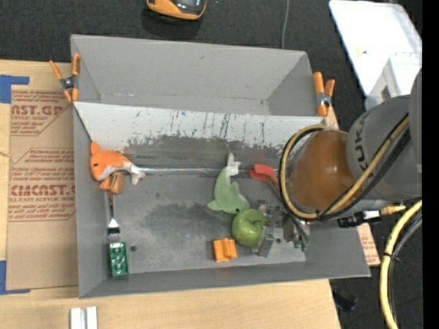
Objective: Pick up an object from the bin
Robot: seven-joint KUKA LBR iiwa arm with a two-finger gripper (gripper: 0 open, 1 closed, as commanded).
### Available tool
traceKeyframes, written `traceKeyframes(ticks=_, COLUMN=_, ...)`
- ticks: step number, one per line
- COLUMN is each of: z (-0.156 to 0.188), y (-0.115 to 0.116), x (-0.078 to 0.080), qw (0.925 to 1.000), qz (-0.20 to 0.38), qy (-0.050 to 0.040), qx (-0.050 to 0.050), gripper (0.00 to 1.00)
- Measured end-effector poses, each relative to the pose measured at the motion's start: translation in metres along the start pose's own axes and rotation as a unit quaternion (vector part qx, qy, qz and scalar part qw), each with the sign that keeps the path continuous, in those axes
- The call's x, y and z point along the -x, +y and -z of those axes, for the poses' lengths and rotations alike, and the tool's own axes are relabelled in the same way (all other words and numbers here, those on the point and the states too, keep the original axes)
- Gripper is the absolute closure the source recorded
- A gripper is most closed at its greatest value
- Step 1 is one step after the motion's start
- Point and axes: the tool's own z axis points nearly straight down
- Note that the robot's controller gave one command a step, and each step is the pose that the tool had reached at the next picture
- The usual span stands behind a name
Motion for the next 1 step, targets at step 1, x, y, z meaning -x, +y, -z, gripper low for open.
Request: traceKeyframes(ticks=1, z=0.0, y=0.0, x=0.0, qw=1.0, qz=0.0, qy=0.0, qx=0.0, gripper=1.0)
